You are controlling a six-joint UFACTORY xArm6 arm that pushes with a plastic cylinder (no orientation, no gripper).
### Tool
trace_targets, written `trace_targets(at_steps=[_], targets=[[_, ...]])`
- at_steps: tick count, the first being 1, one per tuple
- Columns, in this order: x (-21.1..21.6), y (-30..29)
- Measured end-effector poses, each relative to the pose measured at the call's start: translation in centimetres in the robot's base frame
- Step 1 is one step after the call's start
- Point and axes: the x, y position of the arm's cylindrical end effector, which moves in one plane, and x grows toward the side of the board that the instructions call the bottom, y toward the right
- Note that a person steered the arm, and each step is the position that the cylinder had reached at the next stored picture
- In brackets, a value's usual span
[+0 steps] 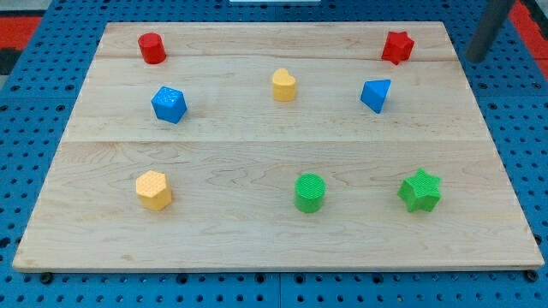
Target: Slide the red star to the top of the yellow heart
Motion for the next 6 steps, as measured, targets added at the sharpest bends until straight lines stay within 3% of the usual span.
trace_targets(at_steps=[1, 4, 6], targets=[[-2.3, -4.2], [-1.9, -18.2], [-0.3, -16.7]])
